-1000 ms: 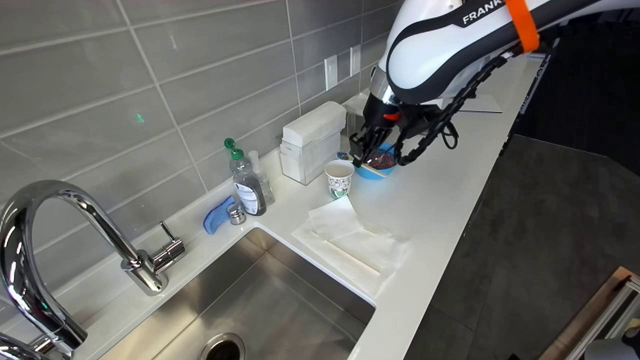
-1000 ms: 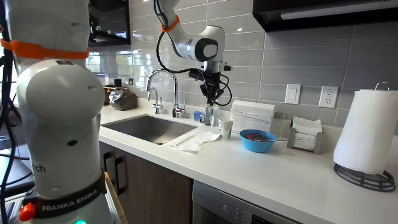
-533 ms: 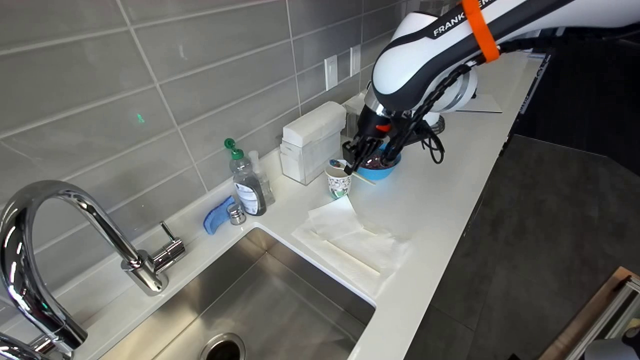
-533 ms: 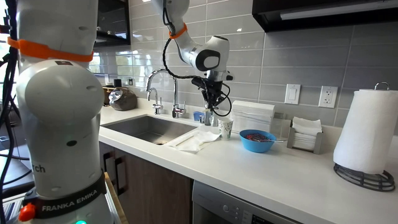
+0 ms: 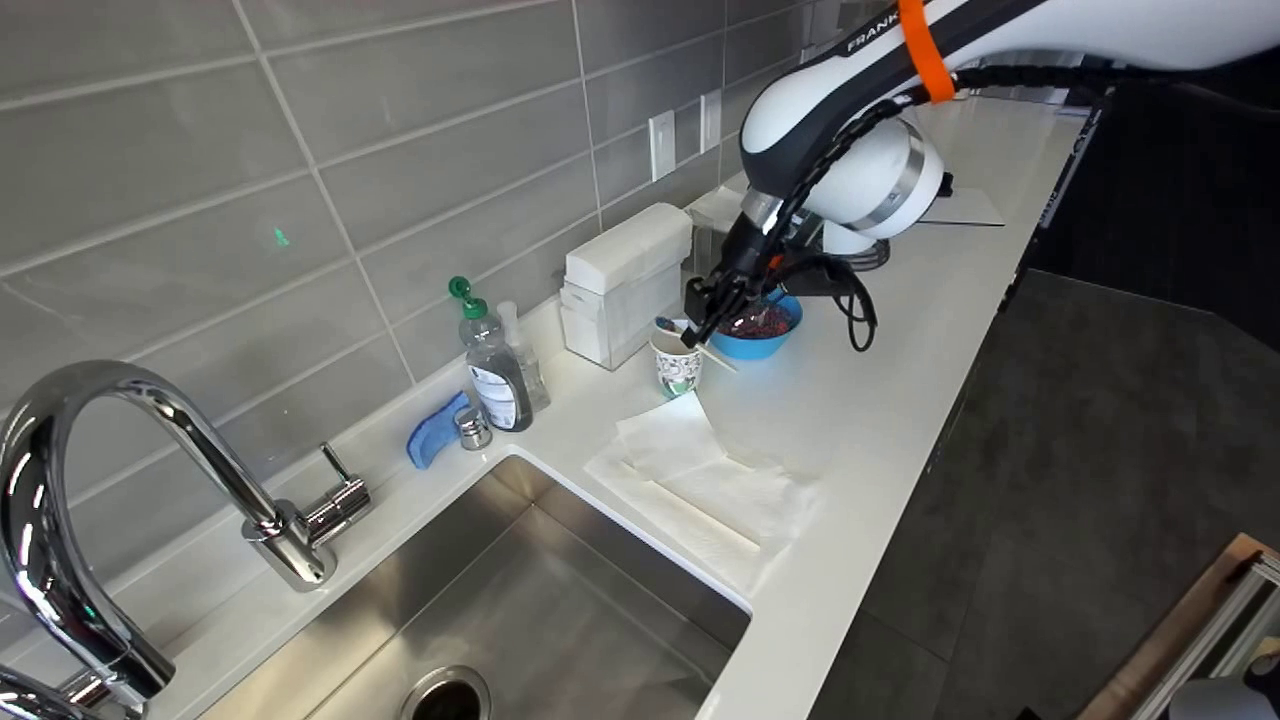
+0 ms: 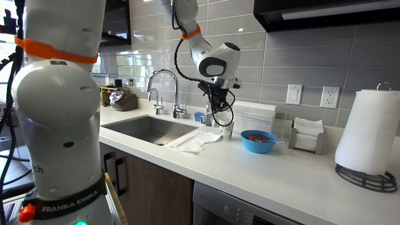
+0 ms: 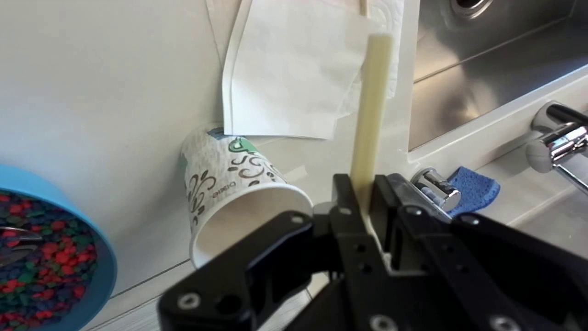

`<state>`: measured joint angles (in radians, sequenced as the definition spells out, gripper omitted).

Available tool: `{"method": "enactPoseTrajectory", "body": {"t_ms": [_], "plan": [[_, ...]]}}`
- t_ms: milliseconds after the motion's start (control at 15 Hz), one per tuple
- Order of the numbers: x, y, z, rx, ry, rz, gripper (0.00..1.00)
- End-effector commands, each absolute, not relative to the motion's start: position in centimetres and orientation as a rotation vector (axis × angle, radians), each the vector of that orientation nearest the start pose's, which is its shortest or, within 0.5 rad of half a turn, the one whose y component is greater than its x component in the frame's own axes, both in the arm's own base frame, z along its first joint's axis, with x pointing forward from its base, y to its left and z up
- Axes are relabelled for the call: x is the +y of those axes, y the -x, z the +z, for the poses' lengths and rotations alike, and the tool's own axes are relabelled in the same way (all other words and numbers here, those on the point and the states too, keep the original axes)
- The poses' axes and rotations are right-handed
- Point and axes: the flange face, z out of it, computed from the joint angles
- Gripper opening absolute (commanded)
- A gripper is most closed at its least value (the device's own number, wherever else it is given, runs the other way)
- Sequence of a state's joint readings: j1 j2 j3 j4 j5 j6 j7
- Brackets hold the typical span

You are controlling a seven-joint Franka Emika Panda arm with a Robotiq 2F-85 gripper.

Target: Transfer a spoonful of contents from the bowl into the cup

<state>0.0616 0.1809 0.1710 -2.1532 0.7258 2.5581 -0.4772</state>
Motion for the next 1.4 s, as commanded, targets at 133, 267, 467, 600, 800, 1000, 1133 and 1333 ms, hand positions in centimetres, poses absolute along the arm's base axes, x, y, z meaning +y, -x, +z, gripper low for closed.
{"method": "enactPoseTrajectory", "body": {"t_ms": [133, 267, 467, 600, 800, 1000, 1133, 1333], "plan": [[10.8, -57.3, 32.3, -0.098, 2.496, -0.431, 0.04], [10.4, -57.3, 31.8, -0.072, 2.437, -0.456, 0.04], [9.8, -57.2, 30.9, -0.042, 2.375, -0.482, 0.04], [9.6, -57.0, 30.2, -0.016, 2.342, -0.490, 0.04], [9.2, -56.9, 29.3, 0.016, 2.309, -0.496, 0.04], [8.8, -56.8, 28.8, 0.067, 2.266, -0.496, 0.04], [8.6, -56.8, 28.5, 0.090, 2.235, -0.492, 0.04], [8.3, -56.8, 28.4, 0.113, 2.169, -0.496, 0.04]]}}
